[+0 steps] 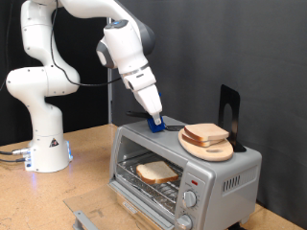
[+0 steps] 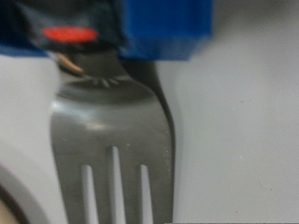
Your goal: Make a piece of toast with the oven
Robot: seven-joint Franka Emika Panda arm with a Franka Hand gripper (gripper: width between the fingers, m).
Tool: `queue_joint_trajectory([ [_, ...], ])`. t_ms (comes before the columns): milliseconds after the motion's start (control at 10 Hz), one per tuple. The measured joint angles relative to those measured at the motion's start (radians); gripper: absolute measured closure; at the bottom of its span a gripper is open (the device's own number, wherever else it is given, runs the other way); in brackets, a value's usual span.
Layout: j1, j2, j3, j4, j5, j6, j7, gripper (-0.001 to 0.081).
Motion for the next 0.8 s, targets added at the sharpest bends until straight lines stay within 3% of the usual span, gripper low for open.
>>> queue_joint_trajectory([
  [300,-0.001,-0.047,-0.071,0.028,0.004,-0.126,-0.016,0.0124],
  [500,-0.004,-0.071,-0.139,0.075,0.004,-0.285,-0.019,0.0124],
  [800,-0.005,-0.07,-0.153,0.063,0.025,-0.261,-0.041,0.0124],
])
